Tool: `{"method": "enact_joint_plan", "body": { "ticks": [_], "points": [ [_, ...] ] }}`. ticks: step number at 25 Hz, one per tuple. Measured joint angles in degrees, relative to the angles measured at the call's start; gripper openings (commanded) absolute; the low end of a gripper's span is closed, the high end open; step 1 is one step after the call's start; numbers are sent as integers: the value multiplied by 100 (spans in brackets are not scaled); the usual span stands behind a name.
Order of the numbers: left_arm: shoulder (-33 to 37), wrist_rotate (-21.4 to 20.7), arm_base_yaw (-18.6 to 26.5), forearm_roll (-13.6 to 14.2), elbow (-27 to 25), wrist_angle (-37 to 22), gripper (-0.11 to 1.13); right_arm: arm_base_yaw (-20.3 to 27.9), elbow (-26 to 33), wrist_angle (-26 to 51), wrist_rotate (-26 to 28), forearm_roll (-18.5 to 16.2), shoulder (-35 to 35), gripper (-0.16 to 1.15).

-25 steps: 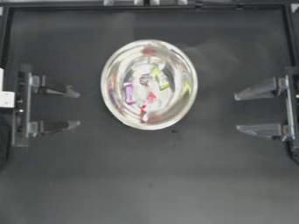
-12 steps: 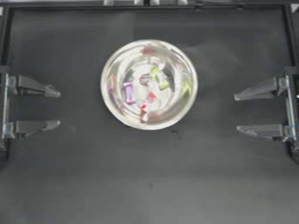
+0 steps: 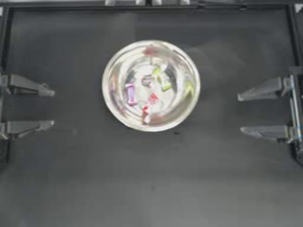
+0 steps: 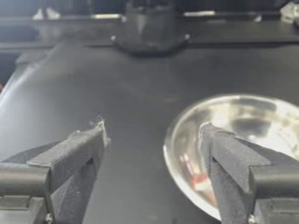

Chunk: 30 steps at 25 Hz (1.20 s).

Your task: Put candies in bowl

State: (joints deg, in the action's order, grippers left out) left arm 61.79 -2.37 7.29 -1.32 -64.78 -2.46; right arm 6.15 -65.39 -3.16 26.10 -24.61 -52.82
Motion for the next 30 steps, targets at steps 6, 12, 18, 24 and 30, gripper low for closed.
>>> {"method": "enact_joint_plan", "body": {
  "ticks": [6,12,18,24,30],
  "points": [
    [387,9,0,0,-158,-9,94,53,79,-18,9,-35,0,95],
    [703,0,18,-9,-246,-70,94,114,105,-18,9,-44,9,95],
    [958,9,97,-9,-352,-79,94,114,158,-18,9,-44,-35,95],
    [1195,9,167,-9,-369,-246,94,123,193,-18,9,-62,-79,95],
    [1371,0,308,-9,-369,-457,94,158,255,9,-9,-123,-79,95]
  ]
}}
